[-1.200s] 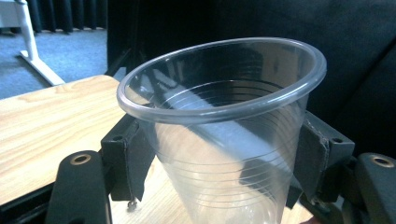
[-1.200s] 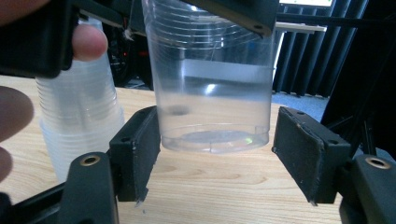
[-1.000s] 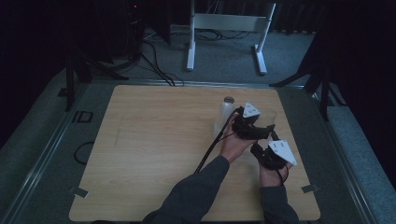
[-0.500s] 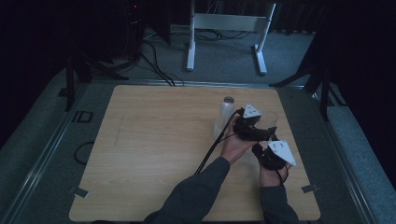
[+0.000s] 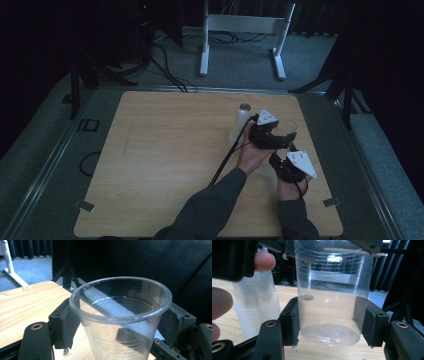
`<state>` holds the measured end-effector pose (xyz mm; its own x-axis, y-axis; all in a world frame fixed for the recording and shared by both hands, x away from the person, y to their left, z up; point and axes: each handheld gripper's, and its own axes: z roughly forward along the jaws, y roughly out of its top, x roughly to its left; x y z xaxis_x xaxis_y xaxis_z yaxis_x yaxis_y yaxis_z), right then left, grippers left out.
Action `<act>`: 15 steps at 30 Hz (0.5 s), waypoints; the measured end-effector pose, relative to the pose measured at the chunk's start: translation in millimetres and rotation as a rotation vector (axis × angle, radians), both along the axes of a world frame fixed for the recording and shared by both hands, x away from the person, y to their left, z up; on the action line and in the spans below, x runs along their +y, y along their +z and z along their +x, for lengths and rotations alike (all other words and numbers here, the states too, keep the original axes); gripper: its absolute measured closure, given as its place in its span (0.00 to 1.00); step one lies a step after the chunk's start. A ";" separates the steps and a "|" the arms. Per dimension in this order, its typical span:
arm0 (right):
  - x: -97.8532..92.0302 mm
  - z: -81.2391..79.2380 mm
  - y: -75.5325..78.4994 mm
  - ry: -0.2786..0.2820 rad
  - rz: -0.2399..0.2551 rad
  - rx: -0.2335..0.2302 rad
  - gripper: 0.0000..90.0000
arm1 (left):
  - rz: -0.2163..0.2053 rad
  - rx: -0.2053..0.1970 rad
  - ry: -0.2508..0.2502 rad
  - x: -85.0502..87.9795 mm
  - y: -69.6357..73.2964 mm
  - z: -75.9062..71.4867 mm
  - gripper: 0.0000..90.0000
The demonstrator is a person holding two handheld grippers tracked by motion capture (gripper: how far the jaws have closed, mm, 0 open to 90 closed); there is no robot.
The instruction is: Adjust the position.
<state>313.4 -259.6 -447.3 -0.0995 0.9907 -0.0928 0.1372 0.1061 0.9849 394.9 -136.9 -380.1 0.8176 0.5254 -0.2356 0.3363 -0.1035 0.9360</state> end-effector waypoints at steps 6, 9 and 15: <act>0.6 0.0 -0.3 0.007 -0.004 0.002 0.46 | 0.008 -0.005 0.004 0.6 -0.6 -0.7 0.30; 0.0 0.7 -0.4 0.013 -0.003 0.010 0.42 | 0.017 -0.017 0.006 0.7 -1.1 -1.0 0.31; -1.0 2.3 -0.6 0.016 0.002 0.027 0.32 | 0.049 -0.058 0.036 1.4 -0.4 -2.8 0.31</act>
<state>315.7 -260.6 -447.9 -0.1175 0.9891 -0.0882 0.1623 0.1068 0.9809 392.1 -135.5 -380.5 0.8093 0.5646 -0.1619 0.2865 -0.1387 0.9480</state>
